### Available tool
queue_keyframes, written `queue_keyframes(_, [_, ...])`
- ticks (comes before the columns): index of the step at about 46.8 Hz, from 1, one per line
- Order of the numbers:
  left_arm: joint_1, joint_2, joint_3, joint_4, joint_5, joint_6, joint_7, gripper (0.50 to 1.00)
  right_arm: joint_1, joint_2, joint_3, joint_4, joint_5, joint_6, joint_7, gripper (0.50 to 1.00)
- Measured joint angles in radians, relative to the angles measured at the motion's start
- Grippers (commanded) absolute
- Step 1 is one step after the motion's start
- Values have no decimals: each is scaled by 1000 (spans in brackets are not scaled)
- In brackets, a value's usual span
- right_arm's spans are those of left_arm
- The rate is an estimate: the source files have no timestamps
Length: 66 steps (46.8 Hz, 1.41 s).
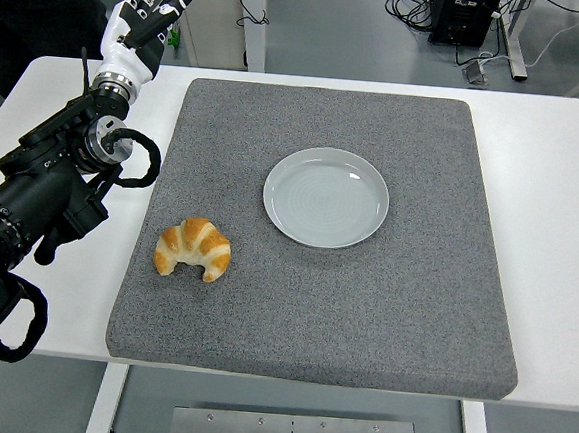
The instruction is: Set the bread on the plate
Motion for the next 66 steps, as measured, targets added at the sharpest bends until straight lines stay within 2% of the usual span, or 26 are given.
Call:
queue_keyframes(38, [4, -2, 23, -22, 5, 1, 11, 972, 0, 0, 0, 0, 0, 0, 1, 1000])
queue_keyframes(43, [12, 22, 72, -80, 6, 5, 10, 972, 0, 0, 0, 0, 0, 0, 1, 1000])
queue_keyframes(47, [19, 75, 107, -153, 9, 7, 9, 972, 0, 0, 0, 0, 0, 0, 1, 1000])
queue_keyframes(55, [16, 159, 262, -295, 20, 12, 15, 972, 0, 0, 0, 0, 0, 0, 0, 1000])
queue_keyframes(61, [9, 192, 341, -321, 27, 12, 21, 971, 0, 0, 0, 0, 0, 0, 0, 1000])
queue_keyframes(66, [9, 220, 373, -366, 50, 34, 56, 972, 0, 0, 0, 0, 0, 0, 0, 1000])
